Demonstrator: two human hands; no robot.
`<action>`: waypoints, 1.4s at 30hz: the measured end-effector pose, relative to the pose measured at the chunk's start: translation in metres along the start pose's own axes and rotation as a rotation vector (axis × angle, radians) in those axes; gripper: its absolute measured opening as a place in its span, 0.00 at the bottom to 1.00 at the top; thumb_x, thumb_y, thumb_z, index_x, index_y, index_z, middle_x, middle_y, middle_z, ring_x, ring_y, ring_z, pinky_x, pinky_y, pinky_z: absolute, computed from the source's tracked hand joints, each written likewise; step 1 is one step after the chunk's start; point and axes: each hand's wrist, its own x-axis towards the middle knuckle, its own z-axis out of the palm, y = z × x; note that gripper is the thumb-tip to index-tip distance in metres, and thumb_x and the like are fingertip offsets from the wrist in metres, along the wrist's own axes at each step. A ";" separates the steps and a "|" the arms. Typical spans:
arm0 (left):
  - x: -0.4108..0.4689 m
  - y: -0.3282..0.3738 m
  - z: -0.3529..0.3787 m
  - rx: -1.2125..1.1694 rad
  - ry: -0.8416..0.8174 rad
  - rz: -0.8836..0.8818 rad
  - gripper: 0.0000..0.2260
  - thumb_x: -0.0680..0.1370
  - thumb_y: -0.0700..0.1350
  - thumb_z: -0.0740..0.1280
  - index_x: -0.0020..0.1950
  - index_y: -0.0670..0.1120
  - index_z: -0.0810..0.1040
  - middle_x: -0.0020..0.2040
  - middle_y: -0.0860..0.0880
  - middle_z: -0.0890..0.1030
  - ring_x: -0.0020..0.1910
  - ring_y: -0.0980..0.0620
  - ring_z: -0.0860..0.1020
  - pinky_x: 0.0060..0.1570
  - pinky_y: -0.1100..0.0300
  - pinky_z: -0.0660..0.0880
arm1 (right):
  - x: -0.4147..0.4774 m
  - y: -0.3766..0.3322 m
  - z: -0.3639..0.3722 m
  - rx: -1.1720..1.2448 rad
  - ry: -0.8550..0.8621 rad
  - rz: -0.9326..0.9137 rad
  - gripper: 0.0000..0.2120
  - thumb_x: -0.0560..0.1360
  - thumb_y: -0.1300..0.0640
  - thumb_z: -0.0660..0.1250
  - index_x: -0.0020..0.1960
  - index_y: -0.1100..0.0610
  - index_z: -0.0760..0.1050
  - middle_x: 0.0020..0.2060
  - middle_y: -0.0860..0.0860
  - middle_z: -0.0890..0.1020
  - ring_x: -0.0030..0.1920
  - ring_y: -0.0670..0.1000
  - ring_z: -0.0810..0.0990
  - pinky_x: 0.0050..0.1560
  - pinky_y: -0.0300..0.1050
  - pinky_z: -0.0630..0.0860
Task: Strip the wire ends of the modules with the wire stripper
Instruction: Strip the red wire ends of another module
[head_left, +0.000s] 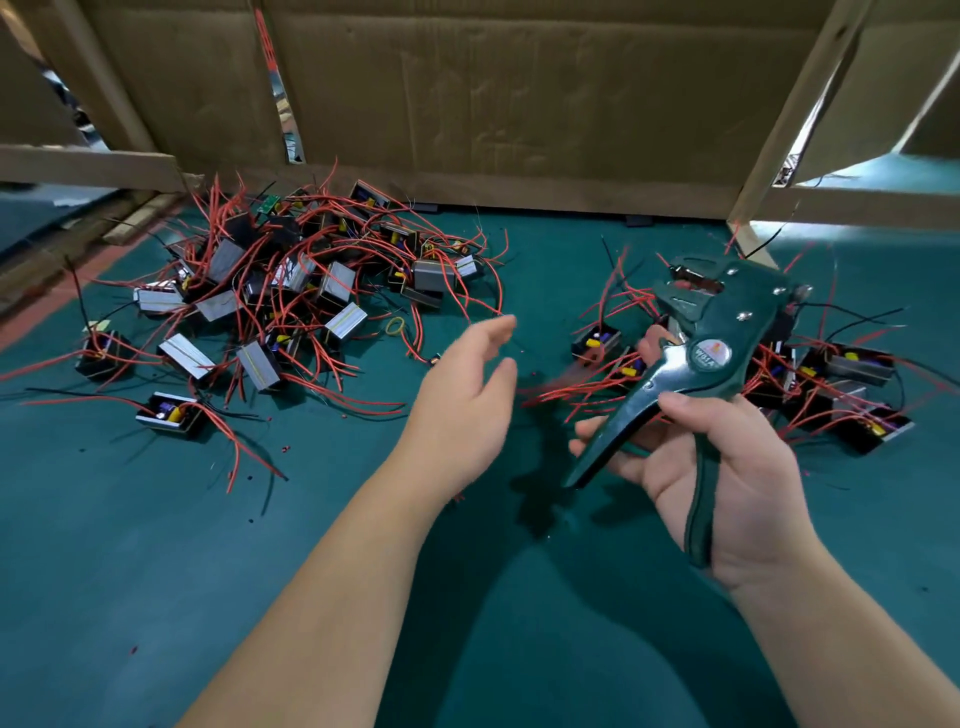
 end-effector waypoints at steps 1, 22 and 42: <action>-0.002 -0.001 0.003 0.021 -0.051 0.009 0.18 0.81 0.38 0.59 0.71 0.45 0.68 0.69 0.49 0.72 0.67 0.57 0.70 0.70 0.62 0.63 | 0.001 -0.001 0.000 0.035 -0.021 0.031 0.28 0.66 0.61 0.63 0.66 0.60 0.70 0.49 0.56 0.83 0.38 0.61 0.82 0.44 0.61 0.80; -0.013 0.018 -0.001 0.179 -0.373 -0.065 0.14 0.72 0.31 0.60 0.37 0.46 0.79 0.31 0.54 0.77 0.33 0.60 0.72 0.37 0.66 0.70 | 0.015 -0.001 0.003 0.312 -0.135 0.497 0.16 0.62 0.57 0.66 0.44 0.67 0.79 0.40 0.62 0.79 0.36 0.61 0.81 0.40 0.57 0.81; 0.001 -0.010 -0.033 0.704 0.233 -0.259 0.14 0.76 0.49 0.64 0.61 0.58 0.77 0.52 0.49 0.79 0.54 0.44 0.75 0.55 0.52 0.71 | 0.017 0.002 -0.002 0.284 0.267 0.227 0.03 0.76 0.63 0.56 0.45 0.60 0.67 0.39 0.61 0.78 0.37 0.63 0.82 0.41 0.62 0.81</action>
